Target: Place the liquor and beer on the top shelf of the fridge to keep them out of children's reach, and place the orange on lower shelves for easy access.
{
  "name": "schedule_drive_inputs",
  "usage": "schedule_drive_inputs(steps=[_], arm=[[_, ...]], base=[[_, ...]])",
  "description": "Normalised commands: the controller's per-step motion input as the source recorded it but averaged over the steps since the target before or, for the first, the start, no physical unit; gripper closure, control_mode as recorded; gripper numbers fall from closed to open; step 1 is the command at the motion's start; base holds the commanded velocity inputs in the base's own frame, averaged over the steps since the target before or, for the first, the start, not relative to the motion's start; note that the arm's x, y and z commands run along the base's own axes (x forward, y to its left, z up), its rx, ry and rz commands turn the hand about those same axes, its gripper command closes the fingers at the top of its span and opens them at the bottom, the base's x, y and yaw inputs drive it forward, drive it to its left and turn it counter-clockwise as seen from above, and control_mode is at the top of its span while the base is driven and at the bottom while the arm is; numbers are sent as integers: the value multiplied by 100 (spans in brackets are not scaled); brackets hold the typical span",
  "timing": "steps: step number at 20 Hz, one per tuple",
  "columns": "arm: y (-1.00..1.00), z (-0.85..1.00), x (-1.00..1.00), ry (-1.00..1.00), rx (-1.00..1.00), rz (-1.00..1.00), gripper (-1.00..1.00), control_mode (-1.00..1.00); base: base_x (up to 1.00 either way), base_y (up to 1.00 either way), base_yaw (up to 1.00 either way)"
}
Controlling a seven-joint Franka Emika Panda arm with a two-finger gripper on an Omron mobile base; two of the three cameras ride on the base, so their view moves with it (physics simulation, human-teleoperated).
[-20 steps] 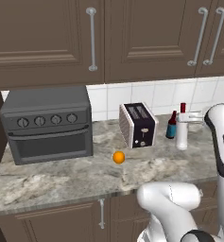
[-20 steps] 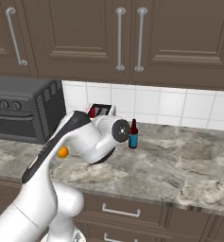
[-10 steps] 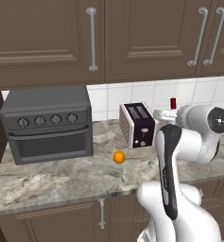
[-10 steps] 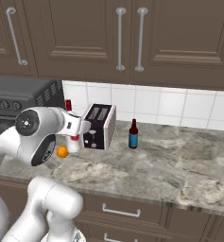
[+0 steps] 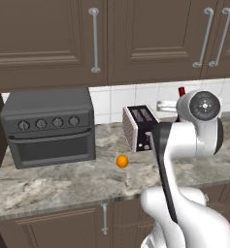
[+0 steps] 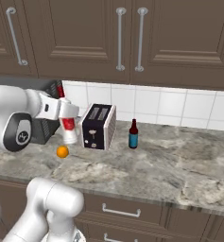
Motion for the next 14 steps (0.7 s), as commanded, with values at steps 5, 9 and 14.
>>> schedule_drive_inputs(steps=[5, 9, 14], arm=[[-1, 3, -26, 0, -1, -2, 100, -100], [0, 0, -20, 0, 0, 12, 100, -100], [3, 0, -10, 0, 0, 31, 100, -100]], base=[[0, 0, 0], [0, 0, 0], [0, 0, 0]])
